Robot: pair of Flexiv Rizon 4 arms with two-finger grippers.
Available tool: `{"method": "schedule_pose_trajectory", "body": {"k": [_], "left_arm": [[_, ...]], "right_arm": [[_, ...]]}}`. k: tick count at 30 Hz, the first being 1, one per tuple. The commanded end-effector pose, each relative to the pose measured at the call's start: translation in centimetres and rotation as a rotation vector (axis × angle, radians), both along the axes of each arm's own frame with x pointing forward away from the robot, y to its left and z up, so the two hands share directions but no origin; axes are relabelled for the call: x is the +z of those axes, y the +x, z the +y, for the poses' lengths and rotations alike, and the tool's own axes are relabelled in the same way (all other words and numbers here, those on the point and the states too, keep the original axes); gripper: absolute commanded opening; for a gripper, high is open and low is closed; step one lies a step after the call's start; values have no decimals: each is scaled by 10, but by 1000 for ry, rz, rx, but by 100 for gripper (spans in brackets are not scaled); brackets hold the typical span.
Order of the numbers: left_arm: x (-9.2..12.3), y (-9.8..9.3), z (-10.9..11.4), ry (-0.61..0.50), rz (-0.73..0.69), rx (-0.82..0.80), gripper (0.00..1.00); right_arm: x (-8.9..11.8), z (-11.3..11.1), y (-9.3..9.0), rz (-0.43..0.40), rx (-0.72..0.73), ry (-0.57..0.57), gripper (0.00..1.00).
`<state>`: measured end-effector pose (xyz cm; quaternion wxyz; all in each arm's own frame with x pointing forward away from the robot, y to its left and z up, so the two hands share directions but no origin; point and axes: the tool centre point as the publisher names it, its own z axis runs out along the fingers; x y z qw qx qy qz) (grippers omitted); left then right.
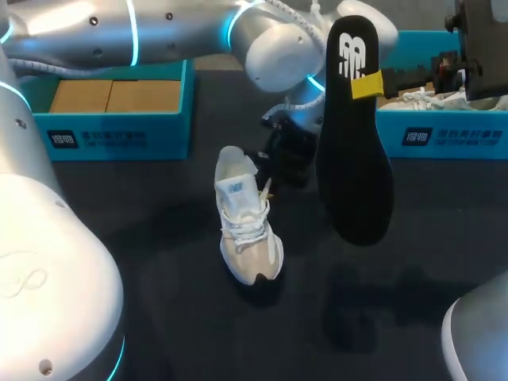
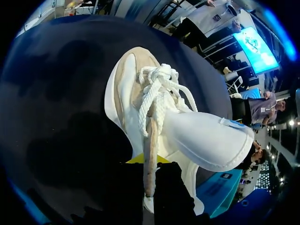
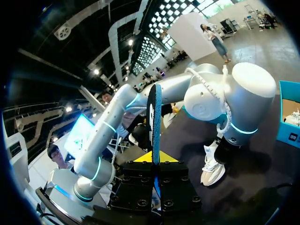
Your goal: Take the shoe out of the shoebox, open the shoe tongue, remove and reinsert the insole, then place the shoe into the shoebox
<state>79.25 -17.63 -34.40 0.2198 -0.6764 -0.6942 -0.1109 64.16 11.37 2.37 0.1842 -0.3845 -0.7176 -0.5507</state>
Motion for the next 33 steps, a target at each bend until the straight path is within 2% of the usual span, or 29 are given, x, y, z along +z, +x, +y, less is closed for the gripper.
{"method": "schedule_pose_trajectory", "body": {"k": [1, 9, 15, 16, 21, 28, 33], "left_arm": [[-1, -2, -7, 16, -9, -26, 0], [-4, 0, -21, 13, -11, -29, 0], [-4, 0, -21, 13, -11, -29, 0], [-20, -1, -29, 8, 18, -56, 0], [-31, -5, -35, 22, 34, -76, 0], [-39, -8, -35, 19, 56, -71, 0], [-37, -6, -30, 13, 54, -55, 0]], "right_arm": [[0, 3, 3, 3, 1, -2, 0], [0, 3, 3, 3, 1, -2, 0], [0, 3, 3, 3, 1, -2, 0], [0, 3, 3, 3, 1, -2, 0], [0, 3, 3, 3, 1, -2, 0], [0, 3, 3, 3, 1, -2, 0], [0, 3, 3, 3, 1, -2, 0]]}}
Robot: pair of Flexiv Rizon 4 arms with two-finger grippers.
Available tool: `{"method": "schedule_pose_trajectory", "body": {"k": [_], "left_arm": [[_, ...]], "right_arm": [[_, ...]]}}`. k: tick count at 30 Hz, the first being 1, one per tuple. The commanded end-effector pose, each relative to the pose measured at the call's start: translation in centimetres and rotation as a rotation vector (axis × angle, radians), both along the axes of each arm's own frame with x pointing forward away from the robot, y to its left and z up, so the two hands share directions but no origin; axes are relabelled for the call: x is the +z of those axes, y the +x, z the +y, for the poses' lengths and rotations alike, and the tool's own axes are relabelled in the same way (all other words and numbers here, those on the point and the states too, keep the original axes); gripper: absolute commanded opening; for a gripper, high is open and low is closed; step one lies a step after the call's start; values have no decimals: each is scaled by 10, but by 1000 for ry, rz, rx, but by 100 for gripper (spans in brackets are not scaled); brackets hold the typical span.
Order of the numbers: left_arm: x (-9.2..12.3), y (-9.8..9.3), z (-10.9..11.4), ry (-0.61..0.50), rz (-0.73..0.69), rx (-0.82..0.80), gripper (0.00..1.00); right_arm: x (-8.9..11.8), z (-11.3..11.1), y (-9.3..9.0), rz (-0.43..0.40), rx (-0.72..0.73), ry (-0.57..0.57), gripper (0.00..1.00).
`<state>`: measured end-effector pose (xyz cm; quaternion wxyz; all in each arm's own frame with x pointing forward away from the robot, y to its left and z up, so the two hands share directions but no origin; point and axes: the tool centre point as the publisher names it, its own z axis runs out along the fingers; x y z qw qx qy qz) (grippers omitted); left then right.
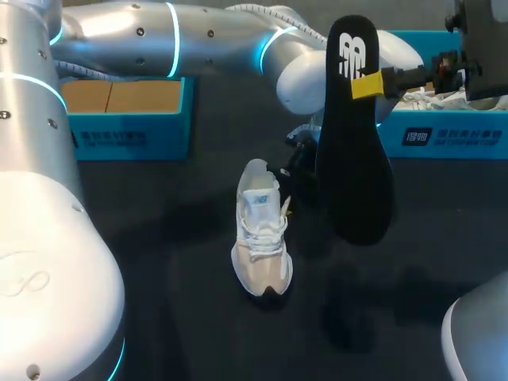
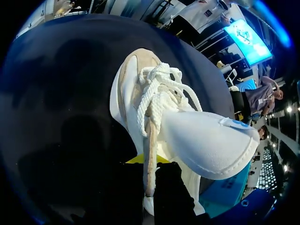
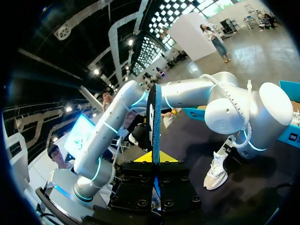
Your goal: Take the shoe out of the shoebox, open the shoe tongue, remove and reinsert the insole, then place the shoe into the shoebox
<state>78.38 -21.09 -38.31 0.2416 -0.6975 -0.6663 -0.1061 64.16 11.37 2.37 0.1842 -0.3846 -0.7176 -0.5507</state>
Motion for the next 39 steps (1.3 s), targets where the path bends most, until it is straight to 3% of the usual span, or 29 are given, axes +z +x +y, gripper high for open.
{"method": "schedule_pose_trajectory", "body": {"k": [1, 8, 29, 39], "left_arm": [[2, 3, 5, -8, -1, 6, 0], [19, 9, 11, -45, -29, 41, 0], [4, -9, 2, 4, -37, -48, 0], [-7, -9, 1, 30, -44, -19, 0]], "right_arm": [[0, 3, 3, 3, 1, -2, 0], [0, 3, 3, 3, 1, -2, 0], [0, 3, 3, 3, 1, -2, 0], [0, 3, 3, 3, 1, -2, 0]]}}
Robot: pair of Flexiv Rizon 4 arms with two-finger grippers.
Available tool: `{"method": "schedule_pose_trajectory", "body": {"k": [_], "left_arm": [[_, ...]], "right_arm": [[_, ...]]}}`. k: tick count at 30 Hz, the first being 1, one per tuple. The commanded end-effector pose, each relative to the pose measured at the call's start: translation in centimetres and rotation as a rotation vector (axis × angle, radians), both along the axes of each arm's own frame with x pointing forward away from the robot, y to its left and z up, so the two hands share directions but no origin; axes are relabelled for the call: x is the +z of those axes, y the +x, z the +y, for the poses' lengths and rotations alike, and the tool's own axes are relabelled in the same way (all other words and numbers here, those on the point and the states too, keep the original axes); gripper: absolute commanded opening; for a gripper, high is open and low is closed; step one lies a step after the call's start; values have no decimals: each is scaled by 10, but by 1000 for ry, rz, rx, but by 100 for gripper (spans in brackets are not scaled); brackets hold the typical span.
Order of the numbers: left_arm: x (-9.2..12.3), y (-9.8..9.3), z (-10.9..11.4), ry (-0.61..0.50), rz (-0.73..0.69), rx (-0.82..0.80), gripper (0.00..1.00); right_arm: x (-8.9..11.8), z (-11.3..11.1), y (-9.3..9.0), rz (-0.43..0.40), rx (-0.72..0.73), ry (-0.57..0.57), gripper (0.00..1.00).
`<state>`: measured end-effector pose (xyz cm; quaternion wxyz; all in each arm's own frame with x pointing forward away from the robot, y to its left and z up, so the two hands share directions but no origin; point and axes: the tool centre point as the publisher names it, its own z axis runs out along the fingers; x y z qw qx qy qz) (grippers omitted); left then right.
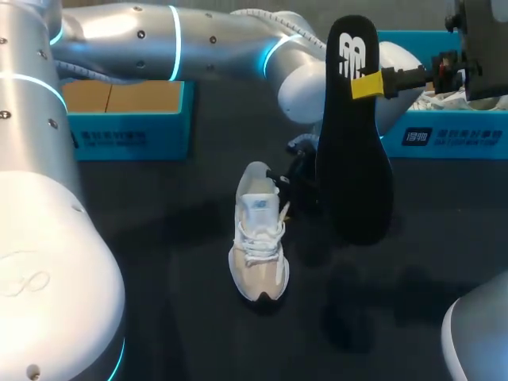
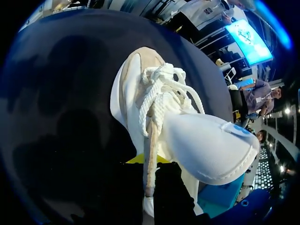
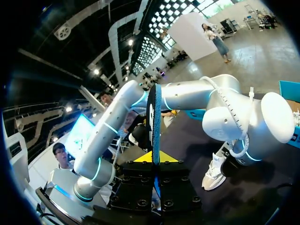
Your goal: Take the shoe out of the shoebox, open the shoe tongue, remove and reinsert the insole, then place the shoe into the shoebox
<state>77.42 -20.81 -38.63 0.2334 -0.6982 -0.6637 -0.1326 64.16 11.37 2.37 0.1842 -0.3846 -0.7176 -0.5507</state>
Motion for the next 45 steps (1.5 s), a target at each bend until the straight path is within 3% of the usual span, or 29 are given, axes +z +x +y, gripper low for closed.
{"method": "schedule_pose_trajectory", "body": {"k": [1, 13, 14, 15, 16, 17, 32, 40, 45], "left_arm": [[-3, 1, -1, 6, 3, 0, 0], [-3, 1, -1, 6, 3, 0, 0], [-3, 1, -1, 6, 3, 0, 33], [-3, 1, -1, 6, 3, 0, 35], [-3, 1, -1, 6, 3, 0, 58], [-3, 1, -1, 6, 3, 0, 100], [21, 12, -3, -58, -27, 69, 100], [38, 27, 1, -89, -49, 133, 100], [56, 40, 7, -166, -54, 222, 100]], "right_arm": [[0, 3, 3, 3, 1, -2, 0], [0, 3, 3, 3, 1, -2, 0], [0, 3, 3, 3, 1, -2, 0], [0, 3, 3, 3, 1, -2, 0], [0, 3, 3, 3, 1, -2, 0], [0, 3, 3, 3, 1, -2, 0], [0, 3, 3, 3, 1, -2, 0], [0, 3, 3, 3, 1, -2, 0], [0, 3, 3, 3, 1, -2, 0]]}}
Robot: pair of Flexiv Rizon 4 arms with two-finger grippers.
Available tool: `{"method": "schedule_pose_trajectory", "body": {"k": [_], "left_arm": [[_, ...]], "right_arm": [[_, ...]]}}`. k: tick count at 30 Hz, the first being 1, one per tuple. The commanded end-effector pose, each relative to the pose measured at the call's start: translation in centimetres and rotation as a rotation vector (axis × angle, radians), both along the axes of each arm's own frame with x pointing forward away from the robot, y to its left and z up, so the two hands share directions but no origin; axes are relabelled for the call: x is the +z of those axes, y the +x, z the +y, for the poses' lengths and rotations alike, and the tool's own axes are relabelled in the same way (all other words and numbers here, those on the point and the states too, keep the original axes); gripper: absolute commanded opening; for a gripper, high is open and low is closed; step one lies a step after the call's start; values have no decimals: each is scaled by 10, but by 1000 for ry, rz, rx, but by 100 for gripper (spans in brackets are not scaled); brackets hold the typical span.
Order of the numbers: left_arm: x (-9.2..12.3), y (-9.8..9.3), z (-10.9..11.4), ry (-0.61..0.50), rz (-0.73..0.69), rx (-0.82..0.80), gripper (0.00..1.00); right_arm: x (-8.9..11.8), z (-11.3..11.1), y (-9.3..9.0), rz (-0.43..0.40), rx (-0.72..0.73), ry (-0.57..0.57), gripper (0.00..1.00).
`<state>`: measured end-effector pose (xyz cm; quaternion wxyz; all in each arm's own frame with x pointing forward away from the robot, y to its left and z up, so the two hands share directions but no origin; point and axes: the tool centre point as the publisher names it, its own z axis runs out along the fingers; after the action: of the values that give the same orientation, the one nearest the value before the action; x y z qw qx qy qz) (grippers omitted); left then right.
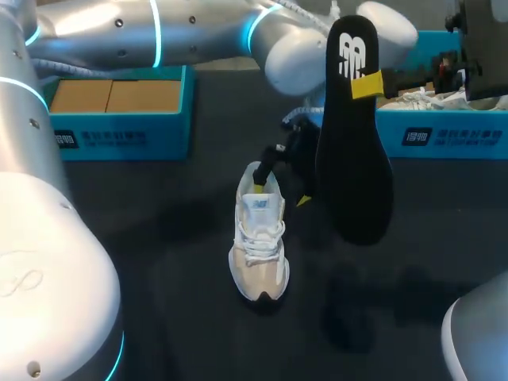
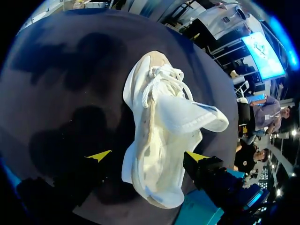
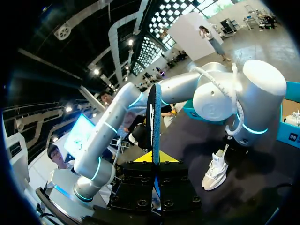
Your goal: Take the shoe out of the shoebox, open the shoe tongue, remove and reinsert the insole, then place the shoe into the shoebox
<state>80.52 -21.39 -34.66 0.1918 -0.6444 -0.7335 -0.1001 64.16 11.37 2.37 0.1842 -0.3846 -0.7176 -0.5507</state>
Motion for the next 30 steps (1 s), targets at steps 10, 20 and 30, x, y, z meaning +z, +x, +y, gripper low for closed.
{"method": "schedule_pose_trajectory", "body": {"k": [10, 20, 30], "left_arm": [[58, 16, 19, -255, 8, 124, 100], [95, 6, 27, -454, -12, 129, 100], [105, 3, 32, -514, -5, 147, 100]], "right_arm": [[0, 3, 3, 3, 1, -2, 0], [0, 3, 3, 3, 1, -2, 0], [0, 3, 3, 3, 1, -2, 0]]}}
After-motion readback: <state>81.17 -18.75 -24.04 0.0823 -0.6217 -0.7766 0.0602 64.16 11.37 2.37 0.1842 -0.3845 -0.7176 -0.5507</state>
